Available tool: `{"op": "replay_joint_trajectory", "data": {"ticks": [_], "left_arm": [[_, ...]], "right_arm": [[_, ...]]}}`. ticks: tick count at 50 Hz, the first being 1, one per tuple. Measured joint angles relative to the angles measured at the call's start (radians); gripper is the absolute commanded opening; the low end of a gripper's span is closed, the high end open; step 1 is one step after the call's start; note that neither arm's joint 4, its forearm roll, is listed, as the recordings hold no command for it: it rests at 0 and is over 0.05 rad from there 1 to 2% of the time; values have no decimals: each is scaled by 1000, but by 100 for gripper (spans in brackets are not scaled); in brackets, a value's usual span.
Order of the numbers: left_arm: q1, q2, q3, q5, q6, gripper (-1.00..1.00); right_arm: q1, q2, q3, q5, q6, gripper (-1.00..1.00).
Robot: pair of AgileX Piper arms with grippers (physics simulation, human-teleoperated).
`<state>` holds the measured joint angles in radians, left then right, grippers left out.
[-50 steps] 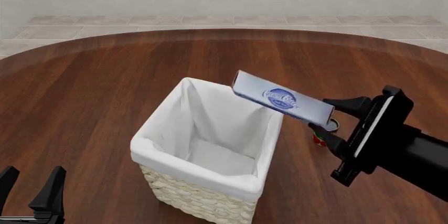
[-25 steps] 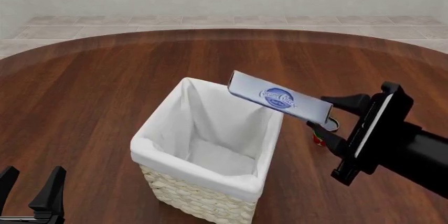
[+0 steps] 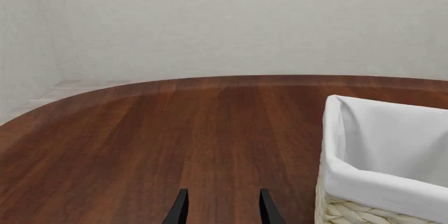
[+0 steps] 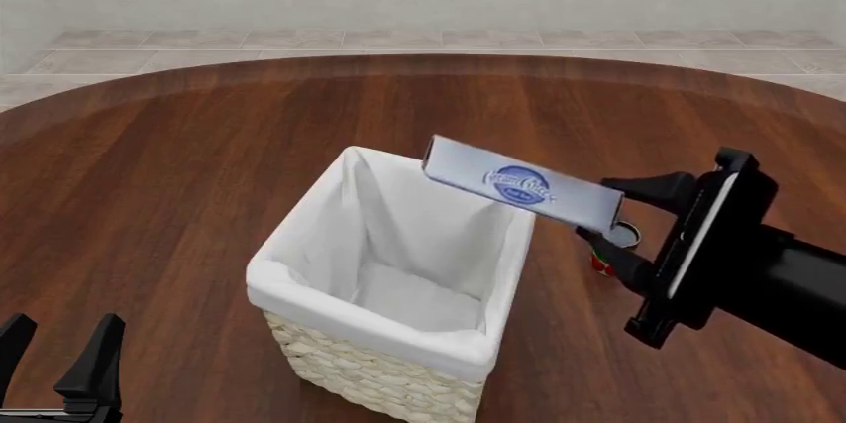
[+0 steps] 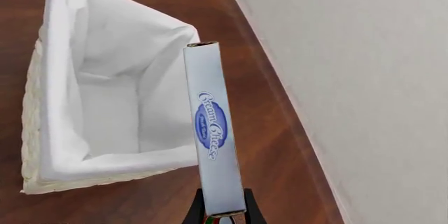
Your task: Pick up the cream cheese box, and put it in the basket.
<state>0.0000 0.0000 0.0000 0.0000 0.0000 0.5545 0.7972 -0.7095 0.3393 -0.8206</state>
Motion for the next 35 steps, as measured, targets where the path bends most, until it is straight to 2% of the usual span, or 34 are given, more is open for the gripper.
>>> {"op": "replay_joint_trajectory", "data": {"ticks": [35], "left_arm": [[0, 0, 0, 0, 0, 100]], "right_arm": [[45, 45, -24, 28, -45, -100]]}}
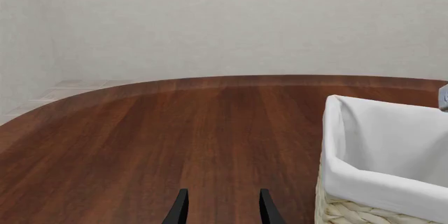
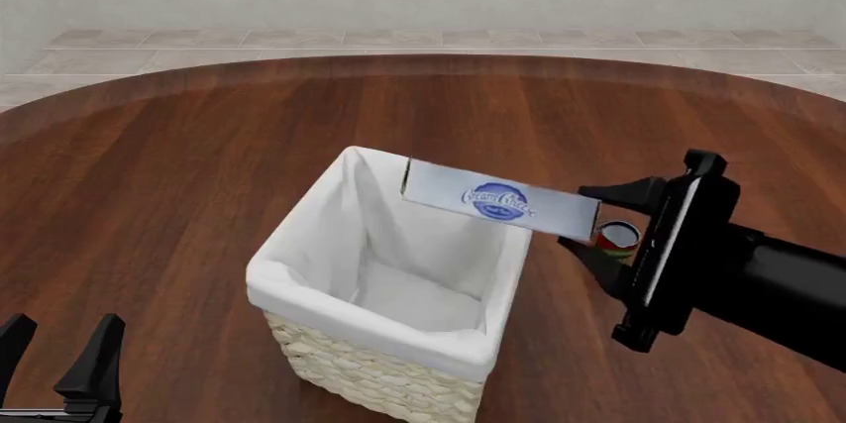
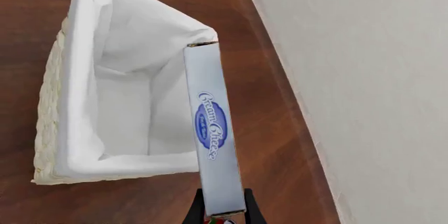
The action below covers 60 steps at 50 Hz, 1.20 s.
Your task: Pick up the cream cheese box, and put it in the basket.
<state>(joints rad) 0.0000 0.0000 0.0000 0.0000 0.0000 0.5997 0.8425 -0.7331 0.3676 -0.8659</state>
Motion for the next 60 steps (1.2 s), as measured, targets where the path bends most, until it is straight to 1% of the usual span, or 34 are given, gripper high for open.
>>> {"op": "replay_joint_trajectory", "data": {"ticks": [43, 60], "left_arm": [[0, 0, 0, 0, 0, 100], [0, 0, 0, 0, 0, 100]], "right_arm": [[48, 61, -28, -8, -36, -100], [54, 80, -28, -10, -49, -100]]}}
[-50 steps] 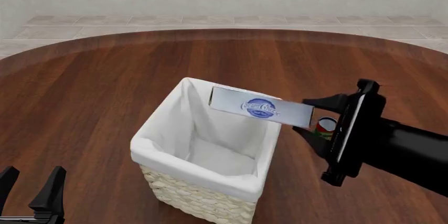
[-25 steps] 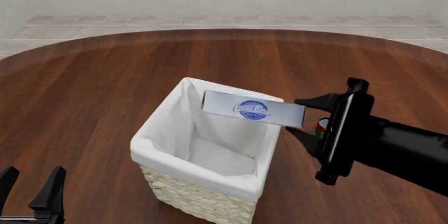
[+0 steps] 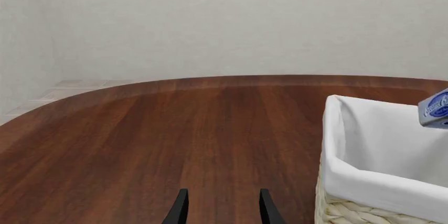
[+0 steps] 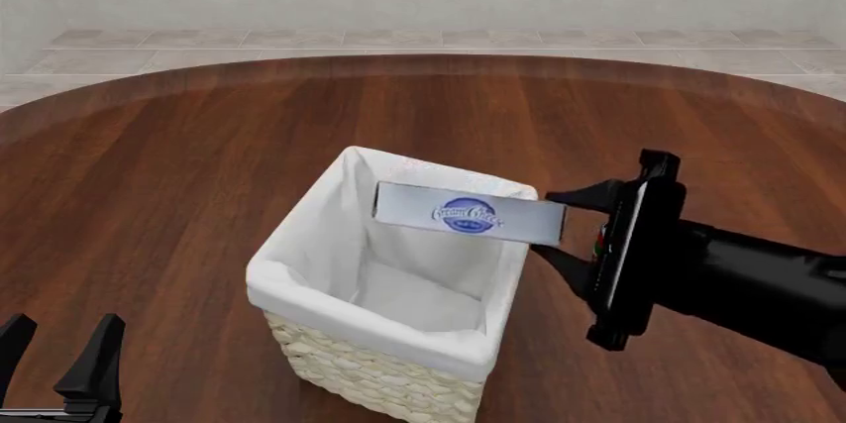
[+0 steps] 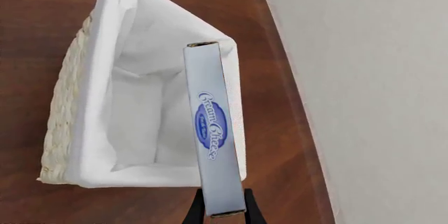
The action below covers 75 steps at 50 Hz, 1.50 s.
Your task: Pick up the cream cheese box, and put it in the basket.
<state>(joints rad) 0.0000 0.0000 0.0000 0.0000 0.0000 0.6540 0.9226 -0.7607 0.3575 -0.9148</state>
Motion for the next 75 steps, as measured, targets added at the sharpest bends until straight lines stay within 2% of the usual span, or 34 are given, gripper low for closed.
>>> {"op": "replay_joint_trajectory", "data": {"ticks": [41, 75], "left_arm": [[0, 0, 0, 0, 0, 100], [0, 0, 0, 0, 0, 100]], "right_arm": [[17, 42, -20, 11, -39, -100], [32, 85, -33, -4, -50, -100]]}}
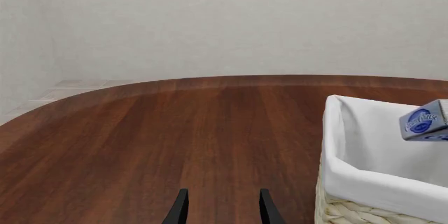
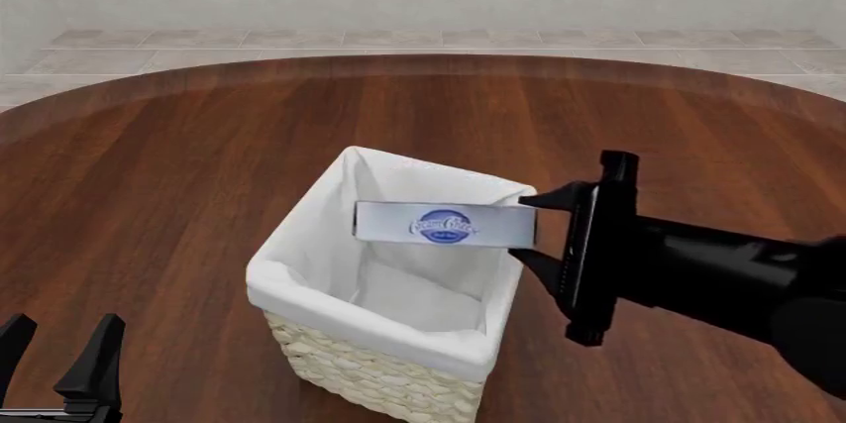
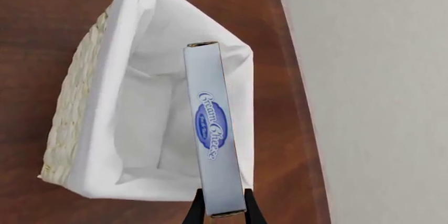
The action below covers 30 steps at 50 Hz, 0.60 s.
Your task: Pick up the cream cheese box, and put it in the basket.
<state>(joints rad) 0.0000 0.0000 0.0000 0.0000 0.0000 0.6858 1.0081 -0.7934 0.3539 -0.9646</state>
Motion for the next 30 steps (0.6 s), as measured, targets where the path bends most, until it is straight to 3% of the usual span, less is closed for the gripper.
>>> {"op": "replay_joint_trajectory", "data": {"ticks": [30], "left_arm": [[0, 0, 0, 0, 0, 100]], "right_arm": [[16, 37, -7, -22, 4, -100]]}}
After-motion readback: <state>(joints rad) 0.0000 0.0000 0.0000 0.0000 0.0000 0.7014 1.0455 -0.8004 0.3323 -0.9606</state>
